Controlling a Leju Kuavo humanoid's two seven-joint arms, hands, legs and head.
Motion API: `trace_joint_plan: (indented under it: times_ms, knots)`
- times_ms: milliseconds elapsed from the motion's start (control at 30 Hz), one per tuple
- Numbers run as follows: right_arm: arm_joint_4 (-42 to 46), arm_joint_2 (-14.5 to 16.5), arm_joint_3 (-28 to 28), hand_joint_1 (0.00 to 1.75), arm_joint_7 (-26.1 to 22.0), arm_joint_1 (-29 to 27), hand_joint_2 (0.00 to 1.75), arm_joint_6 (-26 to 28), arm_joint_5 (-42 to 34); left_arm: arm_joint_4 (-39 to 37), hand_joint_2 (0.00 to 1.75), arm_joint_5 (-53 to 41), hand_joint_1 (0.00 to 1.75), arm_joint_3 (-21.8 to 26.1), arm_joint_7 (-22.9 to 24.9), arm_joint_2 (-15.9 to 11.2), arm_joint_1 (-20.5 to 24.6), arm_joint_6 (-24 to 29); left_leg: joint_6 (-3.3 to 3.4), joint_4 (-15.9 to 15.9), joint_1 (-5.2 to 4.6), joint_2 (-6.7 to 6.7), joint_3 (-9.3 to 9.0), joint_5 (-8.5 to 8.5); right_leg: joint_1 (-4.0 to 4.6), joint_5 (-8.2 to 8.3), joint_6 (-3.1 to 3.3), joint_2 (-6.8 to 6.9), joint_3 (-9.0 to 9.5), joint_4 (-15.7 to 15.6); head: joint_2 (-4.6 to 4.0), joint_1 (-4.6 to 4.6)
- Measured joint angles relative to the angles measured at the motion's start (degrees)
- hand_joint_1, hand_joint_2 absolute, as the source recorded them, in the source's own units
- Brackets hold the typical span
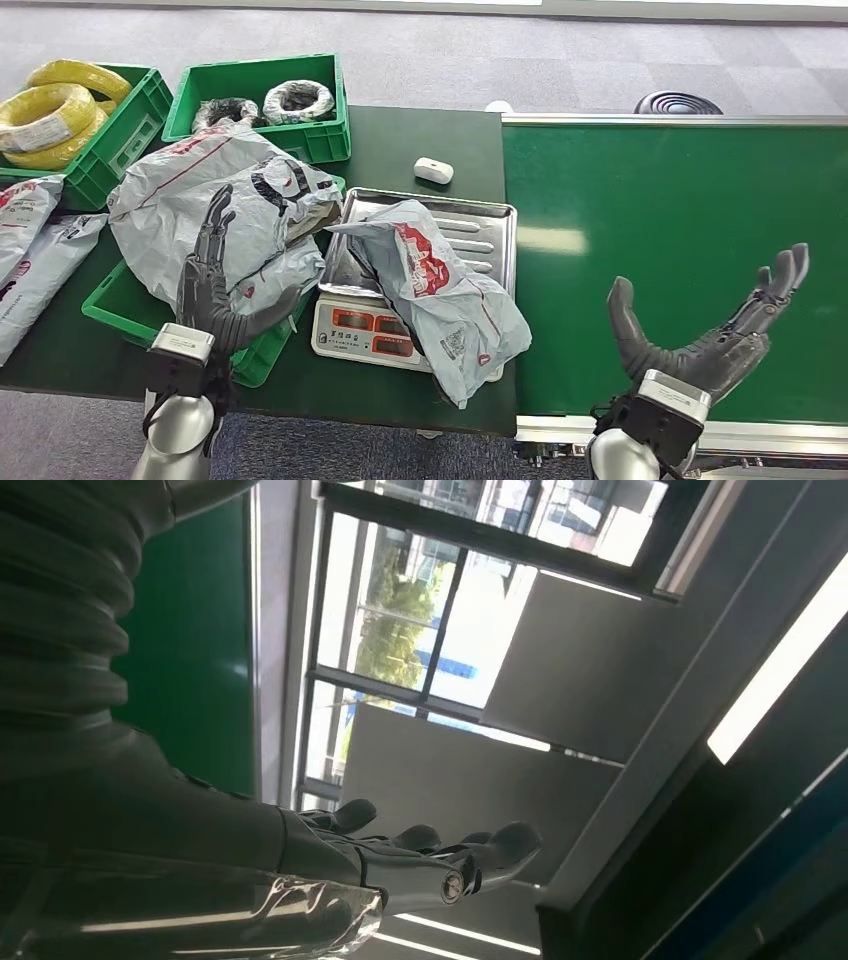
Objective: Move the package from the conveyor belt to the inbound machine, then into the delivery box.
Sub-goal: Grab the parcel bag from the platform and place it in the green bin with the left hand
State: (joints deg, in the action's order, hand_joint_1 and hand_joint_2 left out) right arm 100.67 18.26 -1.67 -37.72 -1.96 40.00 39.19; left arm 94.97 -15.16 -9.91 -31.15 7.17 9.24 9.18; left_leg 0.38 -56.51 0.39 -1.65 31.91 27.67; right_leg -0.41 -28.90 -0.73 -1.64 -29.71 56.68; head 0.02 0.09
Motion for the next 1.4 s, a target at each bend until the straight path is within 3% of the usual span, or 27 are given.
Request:
trace_joint_plan:
  times_ms: [233,433,567,633,767,867,933,1167,1400]
  knots:
    - [8.2,0.7,-3.4,0.0,-1.9,-1.0,1.75,0.0,-1.0,-5.5,1.75,0.1,0.0,0.4,2.2,0.6,4.0,-1.0,0.0,0.0,-0.01,0.0,-0.01,0.0,-0.01,0.0,0.0,-0.01,0.03,0.0,0.0,-0.01]
    - [9.0,0.8,-2.9,0.0,-2.1,-0.7,1.75,-0.1,-3.8,-11.5,1.75,0.0,0.0,0.8,3.0,1.4,7.6,-0.6,0.0,0.0,0.0,0.01,-0.01,0.0,0.0,0.01,0.01,-0.03,0.06,0.0,-0.01,0.0]
    - [3.0,0.2,0.7,0.0,-1.7,0.5,1.75,-1.6,-16.3,-14.2,1.75,1.1,0.0,0.9,2.4,1.6,8.6,-0.2,-0.01,0.0,0.0,0.03,-0.03,-0.01,0.01,0.01,0.01,-0.07,0.07,0.1,-0.01,-0.01]
    - [-0.5,-0.7,3.3,0.0,-0.4,1.1,1.75,-5.0,-22.5,-15.3,1.75,1.7,0.0,1.0,2.0,1.7,8.9,-0.2,-0.01,0.0,0.0,0.02,-0.03,-0.01,0.0,0.01,0.01,-0.06,0.06,0.1,-0.01,-0.01]
    - [-6.5,-2.3,7.4,0.0,2.8,2.2,1.75,-17.3,-29.8,-17.2,1.75,2.7,0.0,1.0,1.4,1.7,9.3,-0.1,-0.01,0.0,0.0,0.02,-0.01,-0.01,0.0,0.01,0.01,-0.05,0.05,0.1,0.0,-0.01]
    - [-12.3,-3.5,10.0,0.0,3.8,3.3,1.75,-27.1,-30.3,-18.8,1.75,3.6,0.0,1.0,1.2,1.7,10.2,-0.1,-0.01,0.0,0.0,0.02,0.0,-0.01,0.0,0.01,0.01,-0.06,0.03,0.1,0.0,-0.01]
    - [-17.1,-4.1,11.7,0.0,3.5,4.4,1.75,-30.8,-29.2,-20.0,1.75,4.0,0.0,1.0,1.1,1.8,10.8,-0.2,-0.01,0.0,0.0,0.01,0.0,-0.01,0.01,0.01,0.01,-0.05,0.03,0.1,0.0,0.0]
    - [-29.4,-5.0,14.6,0.0,2.1,6.8,1.75,-31.2,-27.6,-23.0,1.75,4.8,0.0,1.0,0.8,1.9,12.7,-0.3,-0.01,0.0,0.0,0.01,0.01,-0.02,0.0,0.01,0.01,-0.05,0.02,0.1,0.0,0.0]
    - [-33.3,-5.4,15.4,0.0,1.9,7.4,1.75,-29.3,-27.4,-26.7,1.75,4.7,0.0,0.3,0.8,2.0,15.2,-0.9,-0.01,0.0,0.0,0.01,0.01,-0.02,0.0,0.01,0.01,-0.05,-0.01,0.1,0.0,0.0]
